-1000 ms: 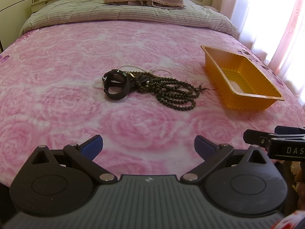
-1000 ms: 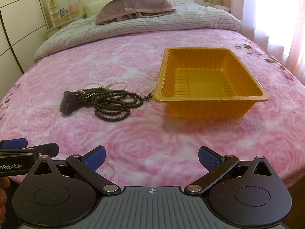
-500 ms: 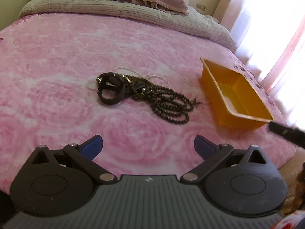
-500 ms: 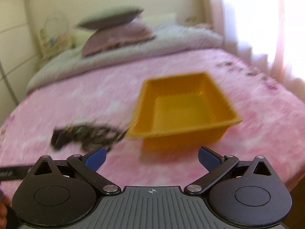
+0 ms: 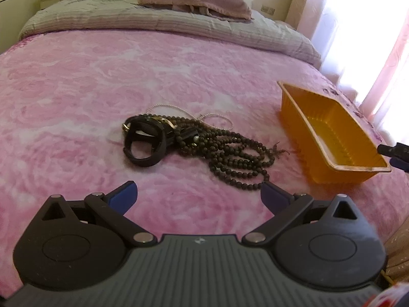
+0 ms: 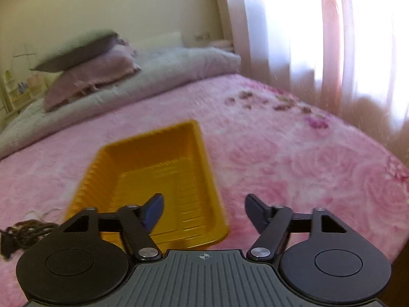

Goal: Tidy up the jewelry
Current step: 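Grasp the rim of the orange plastic tray with the right tool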

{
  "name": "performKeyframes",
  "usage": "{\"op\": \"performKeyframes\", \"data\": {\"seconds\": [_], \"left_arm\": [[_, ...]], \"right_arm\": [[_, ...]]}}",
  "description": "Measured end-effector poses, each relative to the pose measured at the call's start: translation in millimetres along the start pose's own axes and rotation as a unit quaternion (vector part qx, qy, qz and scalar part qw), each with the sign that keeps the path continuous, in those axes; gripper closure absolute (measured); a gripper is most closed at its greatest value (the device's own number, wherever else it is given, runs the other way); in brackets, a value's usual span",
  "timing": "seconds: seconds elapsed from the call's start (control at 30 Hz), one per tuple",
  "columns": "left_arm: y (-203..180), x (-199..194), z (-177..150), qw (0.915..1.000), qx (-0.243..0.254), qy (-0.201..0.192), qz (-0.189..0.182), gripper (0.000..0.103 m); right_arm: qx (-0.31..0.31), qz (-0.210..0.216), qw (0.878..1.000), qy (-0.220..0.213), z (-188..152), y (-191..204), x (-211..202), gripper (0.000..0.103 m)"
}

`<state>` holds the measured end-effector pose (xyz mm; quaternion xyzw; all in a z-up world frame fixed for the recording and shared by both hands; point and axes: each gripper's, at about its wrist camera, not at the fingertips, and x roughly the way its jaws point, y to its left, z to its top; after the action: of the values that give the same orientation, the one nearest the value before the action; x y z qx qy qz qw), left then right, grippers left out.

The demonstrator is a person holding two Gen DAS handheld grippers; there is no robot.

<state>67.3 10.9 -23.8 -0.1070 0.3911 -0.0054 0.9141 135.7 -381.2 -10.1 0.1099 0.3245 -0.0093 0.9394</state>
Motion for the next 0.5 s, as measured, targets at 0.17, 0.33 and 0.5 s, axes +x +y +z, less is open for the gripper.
{"op": "performKeyframes", "data": {"seconds": [0.17,0.33,0.5], "left_arm": [[-7.0,19.6,2.3,0.9998,0.003,0.018,-0.009,0.006],[-16.0,30.0,4.8,0.9995,0.014,0.021,-0.021,0.009],[-19.5,32.6,5.3,0.9993,0.02,0.018,-0.028,0.009]], "right_arm": [[0.02,0.008,0.999,0.034,-3.5,-14.2,29.2,0.054],[0.042,0.033,0.997,0.059,-7.2,-19.2,43.4,0.069],[0.046,0.039,0.996,0.07,-4.2,-18.8,49.5,0.091]]}}
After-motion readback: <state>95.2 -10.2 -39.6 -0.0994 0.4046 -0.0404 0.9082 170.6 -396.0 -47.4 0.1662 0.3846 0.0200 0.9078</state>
